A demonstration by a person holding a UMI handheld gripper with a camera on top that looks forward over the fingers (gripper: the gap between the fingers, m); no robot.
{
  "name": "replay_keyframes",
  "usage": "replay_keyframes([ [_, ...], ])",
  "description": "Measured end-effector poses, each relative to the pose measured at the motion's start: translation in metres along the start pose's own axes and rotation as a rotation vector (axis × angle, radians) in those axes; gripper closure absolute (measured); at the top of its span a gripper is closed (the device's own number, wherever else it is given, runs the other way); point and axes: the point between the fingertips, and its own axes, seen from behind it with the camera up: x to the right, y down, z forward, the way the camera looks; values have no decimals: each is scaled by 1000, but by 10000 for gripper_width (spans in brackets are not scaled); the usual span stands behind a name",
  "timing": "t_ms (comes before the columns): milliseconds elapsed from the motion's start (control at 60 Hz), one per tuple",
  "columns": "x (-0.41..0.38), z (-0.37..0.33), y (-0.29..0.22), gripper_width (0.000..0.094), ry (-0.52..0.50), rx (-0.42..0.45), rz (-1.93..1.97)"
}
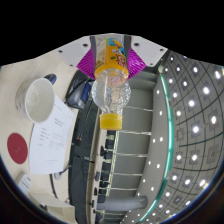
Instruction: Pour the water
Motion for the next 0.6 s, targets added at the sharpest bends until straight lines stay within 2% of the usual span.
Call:
replay_keyframes([
  [100, -25, -17, -35, 532, 38, 32, -343],
  [300, -56, -50, -125, 536, 127, 165, -944],
  [417, -21, -65, -178, 535, 261, 209, -1210],
  [500, 20, -70, -205, 535, 360, 197, -1317],
  [600, 67, -79, -221, 537, 429, 170, -1332],
])
